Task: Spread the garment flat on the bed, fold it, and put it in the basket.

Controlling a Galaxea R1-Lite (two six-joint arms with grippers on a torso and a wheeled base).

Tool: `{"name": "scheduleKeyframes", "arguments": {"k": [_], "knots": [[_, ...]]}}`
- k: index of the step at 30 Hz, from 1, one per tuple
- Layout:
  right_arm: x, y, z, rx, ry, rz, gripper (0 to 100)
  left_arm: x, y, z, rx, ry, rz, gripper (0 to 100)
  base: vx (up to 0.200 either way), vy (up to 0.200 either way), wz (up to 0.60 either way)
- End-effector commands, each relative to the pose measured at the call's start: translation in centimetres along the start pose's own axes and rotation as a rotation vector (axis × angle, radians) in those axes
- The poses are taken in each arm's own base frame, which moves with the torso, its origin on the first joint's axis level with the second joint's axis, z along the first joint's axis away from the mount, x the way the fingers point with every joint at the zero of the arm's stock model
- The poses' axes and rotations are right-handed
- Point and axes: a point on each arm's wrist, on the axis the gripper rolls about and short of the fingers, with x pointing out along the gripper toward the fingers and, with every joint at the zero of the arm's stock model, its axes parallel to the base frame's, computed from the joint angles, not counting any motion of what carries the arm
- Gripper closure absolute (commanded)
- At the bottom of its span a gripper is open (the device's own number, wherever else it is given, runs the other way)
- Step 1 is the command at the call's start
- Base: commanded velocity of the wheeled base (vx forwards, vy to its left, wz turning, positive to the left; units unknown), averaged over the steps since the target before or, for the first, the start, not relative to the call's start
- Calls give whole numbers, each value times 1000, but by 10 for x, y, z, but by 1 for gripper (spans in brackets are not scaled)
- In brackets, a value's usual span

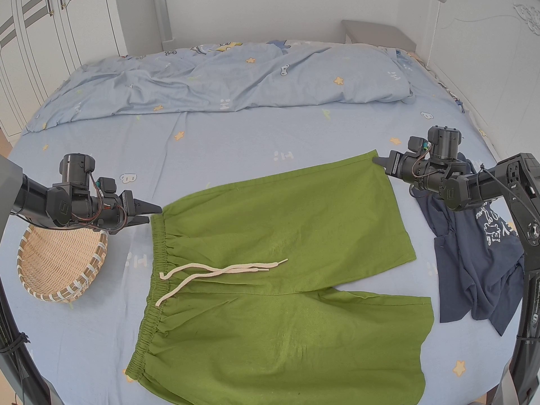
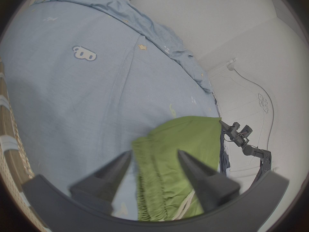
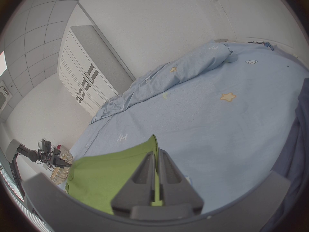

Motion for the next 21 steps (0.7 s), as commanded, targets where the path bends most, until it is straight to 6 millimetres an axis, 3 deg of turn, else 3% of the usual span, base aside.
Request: {"name": "scheduleKeyframes", "arguments": {"k": [1, 9, 13, 16, 18, 19, 20, 21], "knots": [[0, 1, 1, -1, 0, 6, 0, 1, 0, -1, -1, 3, -2, 0, 0, 0, 0], [-2, 0, 2, 0, 0, 3, 0, -1, -5, -2, 2, 7, -8, 0, 0, 0, 0], [-15, 2, 11, 15, -9, -10, 0, -12, -19, -2, 0, -9, -20, 0, 0, 0, 0], [-46, 10, 21, 88, -16, -27, 0, -23, -33, -3, 6, -22, -35, 0, 0, 0, 0], [-78, 19, 24, 117, -11, -46, 0, -32, -40, -3, 12, -36, -41, 0, 0, 0, 0], [-91, 20, 24, 124, -5, -55, 0, -35, -42, -5, 13, -37, -41, 0, 0, 0, 0], [-91, 20, 24, 124, -5, -55, 0, -35, -42, -5, 13, -37, -41, 0, 0, 0, 0], [-111, 24, 16, 148, 17, -72, 0, -39, -45, -8, 12, -35, -43, 0, 0, 0, 0]]}}
